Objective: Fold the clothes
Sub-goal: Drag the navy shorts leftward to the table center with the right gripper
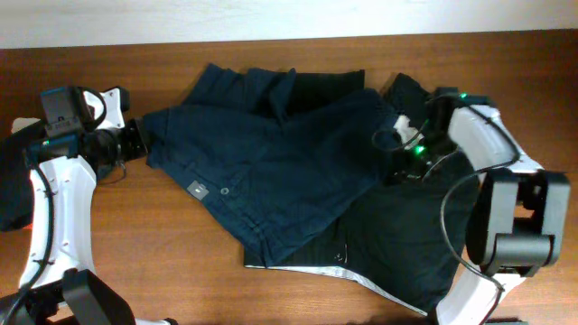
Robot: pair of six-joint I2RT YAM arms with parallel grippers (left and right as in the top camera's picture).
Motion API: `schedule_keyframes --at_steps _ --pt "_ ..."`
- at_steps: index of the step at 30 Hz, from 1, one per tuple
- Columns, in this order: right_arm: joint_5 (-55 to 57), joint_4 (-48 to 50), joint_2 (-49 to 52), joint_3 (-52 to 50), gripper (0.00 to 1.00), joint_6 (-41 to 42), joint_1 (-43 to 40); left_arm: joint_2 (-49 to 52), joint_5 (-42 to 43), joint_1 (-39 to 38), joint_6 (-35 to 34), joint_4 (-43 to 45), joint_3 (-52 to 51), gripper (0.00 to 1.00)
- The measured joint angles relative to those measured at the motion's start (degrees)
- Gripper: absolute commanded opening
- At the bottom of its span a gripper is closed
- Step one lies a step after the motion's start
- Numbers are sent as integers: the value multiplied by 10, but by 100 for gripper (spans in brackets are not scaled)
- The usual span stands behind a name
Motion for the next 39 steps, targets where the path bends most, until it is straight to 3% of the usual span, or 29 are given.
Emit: schedule_keyframes --at_steps 8,15,18,24,30,35,39 --pt "-21 110 0 -117 16 -9 51 0 -4 0 0 13 0 0" --pt "64 137 -16 -136 15 107 24 0 -19 0 0 13 0 0" --pt "109 143 -23 -135 15 163 -26 0 -33 0 0 15 0 0" --pt "246 166 -22 -112 15 255 -241 0 -65 0 2 52 0 0" --pt "343 75 9 -4 18 296 -371 0 -96 0 2 86 0 0" --pt "240 26 9 134 28 220 -359 0 -109 0 2 56 0 0" --pt "100 24 9 165 27 88 -262 0 -111 0 2 -12 0 0"
